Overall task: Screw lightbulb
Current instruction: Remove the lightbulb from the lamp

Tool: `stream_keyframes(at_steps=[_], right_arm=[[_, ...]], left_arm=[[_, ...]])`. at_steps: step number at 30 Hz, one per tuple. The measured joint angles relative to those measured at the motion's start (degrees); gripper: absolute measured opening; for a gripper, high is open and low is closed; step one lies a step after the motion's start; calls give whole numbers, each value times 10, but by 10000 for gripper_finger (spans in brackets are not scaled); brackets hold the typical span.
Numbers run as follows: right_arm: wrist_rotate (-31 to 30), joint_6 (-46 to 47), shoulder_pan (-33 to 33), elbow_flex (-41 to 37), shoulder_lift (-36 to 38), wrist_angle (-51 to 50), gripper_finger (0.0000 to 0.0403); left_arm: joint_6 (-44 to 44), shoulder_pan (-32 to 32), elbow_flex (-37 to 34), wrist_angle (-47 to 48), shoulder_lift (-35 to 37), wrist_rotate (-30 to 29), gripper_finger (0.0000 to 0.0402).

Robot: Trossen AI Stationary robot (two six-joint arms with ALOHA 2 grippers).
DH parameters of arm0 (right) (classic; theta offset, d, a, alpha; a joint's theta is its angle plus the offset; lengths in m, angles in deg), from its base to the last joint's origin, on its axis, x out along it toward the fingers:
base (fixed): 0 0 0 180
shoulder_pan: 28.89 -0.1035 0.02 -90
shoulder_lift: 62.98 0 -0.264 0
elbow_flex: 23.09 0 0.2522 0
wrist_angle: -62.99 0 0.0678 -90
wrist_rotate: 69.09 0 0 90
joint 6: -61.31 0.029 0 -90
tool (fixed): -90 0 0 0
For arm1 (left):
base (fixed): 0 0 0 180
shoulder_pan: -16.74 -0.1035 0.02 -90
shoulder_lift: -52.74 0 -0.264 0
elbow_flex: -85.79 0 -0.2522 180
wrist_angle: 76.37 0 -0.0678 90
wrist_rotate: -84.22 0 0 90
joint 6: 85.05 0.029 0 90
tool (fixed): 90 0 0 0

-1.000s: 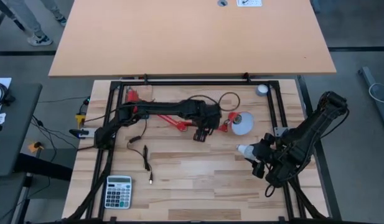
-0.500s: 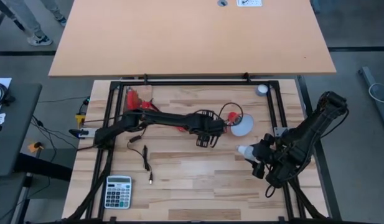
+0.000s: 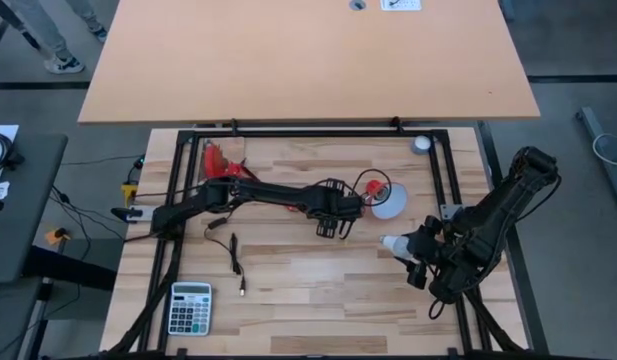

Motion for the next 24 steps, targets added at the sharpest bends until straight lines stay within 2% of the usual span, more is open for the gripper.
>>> stream_keyframes(at_steps=[4,15,21,24], right_arm=[[-1,0,3,0,0,0,288],[-3,0,4,0,0,2,288],[-3,0,4,0,0,4,288],[-3,0,4,0,0,7,288]], left_arm=[[0,-7,0,-5,-7,-2,222],[-6,-8,0,-26,-18,-74,180],[11,-11,-1,-30,-18,-74,145],[19,-12,-1,-30,-19,-71,115]])
